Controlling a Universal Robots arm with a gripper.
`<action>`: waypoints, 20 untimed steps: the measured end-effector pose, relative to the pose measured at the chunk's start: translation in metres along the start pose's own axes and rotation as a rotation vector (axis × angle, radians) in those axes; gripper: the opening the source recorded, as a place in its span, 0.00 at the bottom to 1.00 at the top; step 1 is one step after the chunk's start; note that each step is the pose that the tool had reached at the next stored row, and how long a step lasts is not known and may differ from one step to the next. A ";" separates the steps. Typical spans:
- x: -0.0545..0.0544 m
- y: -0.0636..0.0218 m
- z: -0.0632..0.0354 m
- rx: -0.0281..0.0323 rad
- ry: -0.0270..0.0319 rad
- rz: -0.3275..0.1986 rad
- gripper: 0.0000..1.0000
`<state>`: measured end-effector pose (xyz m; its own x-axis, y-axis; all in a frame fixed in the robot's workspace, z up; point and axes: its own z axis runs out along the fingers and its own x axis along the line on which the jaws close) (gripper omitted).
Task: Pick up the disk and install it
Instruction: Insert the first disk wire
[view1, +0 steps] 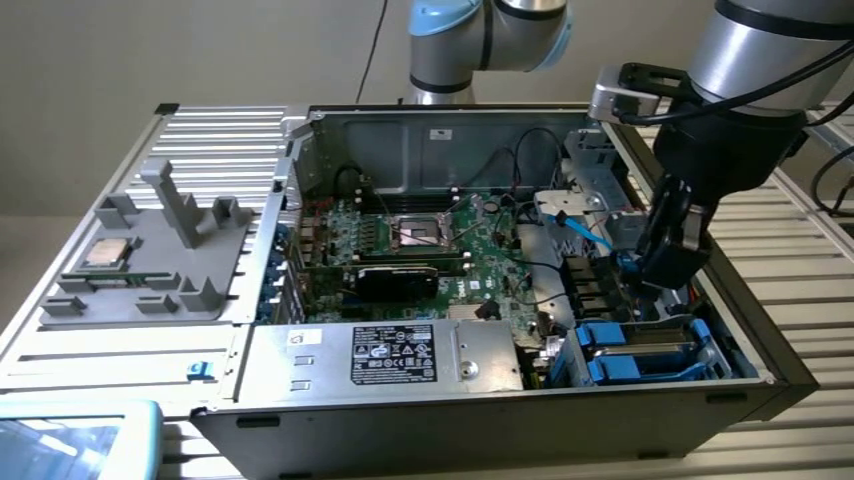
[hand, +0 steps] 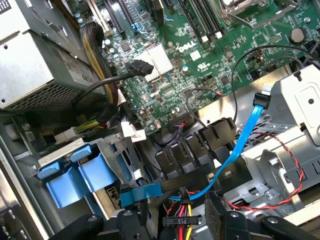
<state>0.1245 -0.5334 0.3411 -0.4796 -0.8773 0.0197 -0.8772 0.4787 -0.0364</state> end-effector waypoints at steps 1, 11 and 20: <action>0.000 0.0001 -0.0005 0.0026 0.0013 0.000 0.58; 0.000 0.0001 -0.0029 0.0307 -0.0050 0.001 0.55; -0.004 0.0020 -0.0068 0.0356 0.0036 0.001 0.35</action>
<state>0.1243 -0.5289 0.3478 -0.4802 -0.8769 0.0233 -0.8756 0.4776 -0.0720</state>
